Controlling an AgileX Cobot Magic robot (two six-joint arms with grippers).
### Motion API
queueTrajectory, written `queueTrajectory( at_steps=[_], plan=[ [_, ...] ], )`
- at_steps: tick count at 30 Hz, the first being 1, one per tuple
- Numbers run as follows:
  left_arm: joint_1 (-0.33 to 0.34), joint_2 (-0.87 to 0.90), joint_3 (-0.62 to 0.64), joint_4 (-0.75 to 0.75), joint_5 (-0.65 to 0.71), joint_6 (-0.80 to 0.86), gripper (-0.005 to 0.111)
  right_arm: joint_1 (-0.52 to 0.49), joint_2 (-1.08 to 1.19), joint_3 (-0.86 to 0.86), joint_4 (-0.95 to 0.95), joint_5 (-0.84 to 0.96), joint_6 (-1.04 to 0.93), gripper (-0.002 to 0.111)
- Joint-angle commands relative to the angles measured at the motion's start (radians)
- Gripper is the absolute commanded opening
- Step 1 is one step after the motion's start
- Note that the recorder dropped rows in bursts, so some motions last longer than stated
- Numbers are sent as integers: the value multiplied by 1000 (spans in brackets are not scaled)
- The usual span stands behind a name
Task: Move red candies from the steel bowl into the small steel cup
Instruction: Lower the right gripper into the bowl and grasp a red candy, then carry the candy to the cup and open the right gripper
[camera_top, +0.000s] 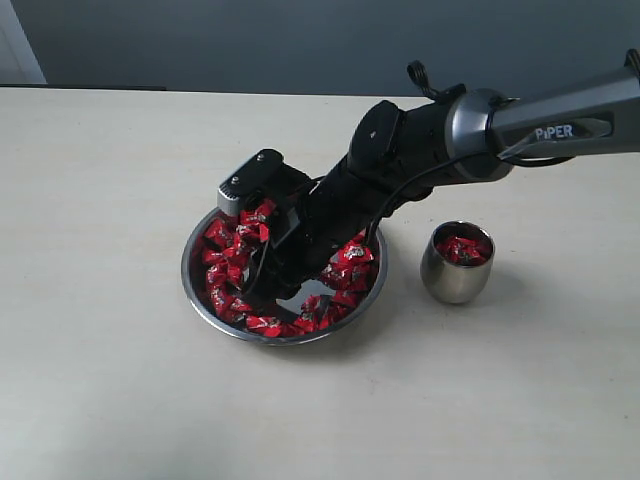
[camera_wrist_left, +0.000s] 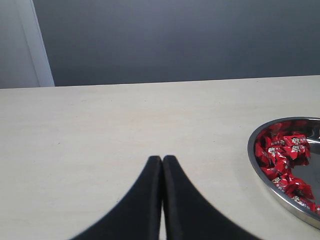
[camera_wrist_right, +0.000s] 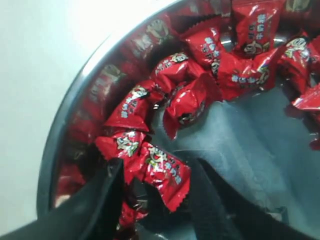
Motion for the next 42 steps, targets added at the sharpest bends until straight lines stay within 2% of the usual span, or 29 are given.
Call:
queueTrajectory(
  at_steps=[1, 14, 16, 20, 21, 28, 35, 42],
  plan=[
    [-6, -5, 2, 1, -4, -2, 0, 0, 23, -9, 0, -3, 0, 42],
    [-6, -5, 2, 1, -4, -2, 0, 0, 52, -13, 10, -25, 0, 41],
    [-6, -5, 2, 1, -4, -2, 0, 0, 52, -13, 10, -28, 0, 33],
    [-6, -5, 2, 1, -4, -2, 0, 0, 52, -13, 18, -28, 0, 1],
    [-6, -5, 2, 1, -4, -2, 0, 0, 52, -13, 22, -28, 0, -1],
    [-6, -5, 2, 1, -4, -2, 0, -8, 5, -13, 18, -28, 17, 0],
    [-6, -5, 2, 1, -4, -2, 0, -72, -153, -13, -10, -87, 78, 0],
    [-6, -5, 2, 1, -4, -2, 0, -205, -315, -13, -347, 48, 423, 0]
  ],
)
